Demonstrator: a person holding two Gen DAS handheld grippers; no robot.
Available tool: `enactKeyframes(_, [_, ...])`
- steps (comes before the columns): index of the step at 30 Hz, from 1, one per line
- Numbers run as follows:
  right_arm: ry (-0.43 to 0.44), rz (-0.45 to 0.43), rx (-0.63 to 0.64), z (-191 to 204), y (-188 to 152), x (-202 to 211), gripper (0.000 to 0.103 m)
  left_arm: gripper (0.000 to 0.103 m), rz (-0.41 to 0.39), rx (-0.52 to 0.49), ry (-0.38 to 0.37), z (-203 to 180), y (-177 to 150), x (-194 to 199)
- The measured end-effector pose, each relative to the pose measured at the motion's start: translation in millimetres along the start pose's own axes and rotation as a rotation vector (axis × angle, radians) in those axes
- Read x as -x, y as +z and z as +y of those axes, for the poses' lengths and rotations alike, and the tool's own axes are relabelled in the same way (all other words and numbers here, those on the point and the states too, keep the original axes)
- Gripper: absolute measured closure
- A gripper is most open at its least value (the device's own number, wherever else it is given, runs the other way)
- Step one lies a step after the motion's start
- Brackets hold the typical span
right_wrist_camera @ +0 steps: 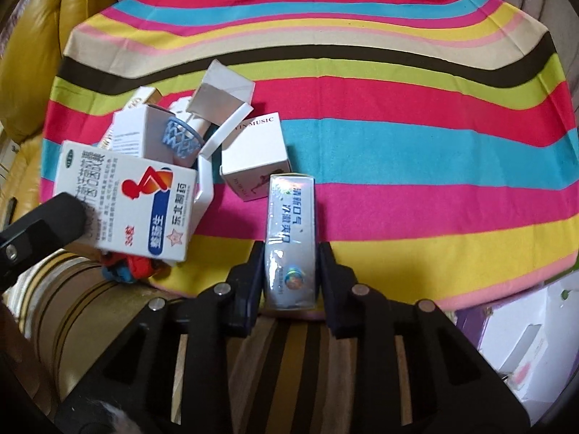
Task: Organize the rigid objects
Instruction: 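Grasp a white barcode box with the left tool while the right tool grasps a slim white-blue box, then carry both boxes into the storage box and open both tools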
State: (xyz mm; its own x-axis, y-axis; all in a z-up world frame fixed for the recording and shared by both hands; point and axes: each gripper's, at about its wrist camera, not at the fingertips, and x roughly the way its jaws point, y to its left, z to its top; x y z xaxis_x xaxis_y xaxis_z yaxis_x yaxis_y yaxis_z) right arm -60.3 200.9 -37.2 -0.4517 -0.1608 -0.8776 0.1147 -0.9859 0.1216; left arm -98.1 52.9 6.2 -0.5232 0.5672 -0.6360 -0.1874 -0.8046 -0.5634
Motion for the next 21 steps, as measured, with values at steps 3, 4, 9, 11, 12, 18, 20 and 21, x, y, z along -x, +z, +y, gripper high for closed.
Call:
enactKeyframes(3, [0.027,-0.023,-0.041,-10.0,-5.2,9.9,0.070,0.061,0.003,0.001,0.001,-2.8,-2.6,1.4])
enactKeyframes(4, [0.035,-0.031,-0.056,-11.4,-4.1,12.3,0.070,0.061,0.005,0.000,0.002,-4.7,-3.8,2.5])
enactKeyframes(9, [0.066,-0.079,-0.128,-28.1,-12.9,26.8,0.070,0.061,0.011,-0.005,-0.002,-13.4,-10.9,6.2])
enactKeyframes(11, [0.071,-0.098,-0.151,-34.0,-14.1,35.4,0.070,0.061,0.014,-0.016,-0.003,-20.6,-13.5,6.8])
enactKeyframes(12, [0.073,-0.108,-0.160,-38.7,-17.3,40.0,0.070,0.061,0.018,-0.023,-0.004,-24.1,-14.5,6.3])
enactKeyframes(18, [0.078,-0.149,-0.247,-65.8,-31.0,58.2,0.070,0.061,0.050,-0.072,-0.018,-52.8,-20.1,-5.2])
enactKeyframes(20, [0.079,-0.158,-0.274,-75.7,-36.5,63.2,0.070,0.061,0.064,-0.097,-0.031,-64.8,-22.8,-10.3])
enactKeyframes(21, [0.079,-0.165,-0.291,-81.8,-40.0,67.4,0.070,0.061,0.073,-0.114,-0.034,-72.3,-24.6,-13.8])
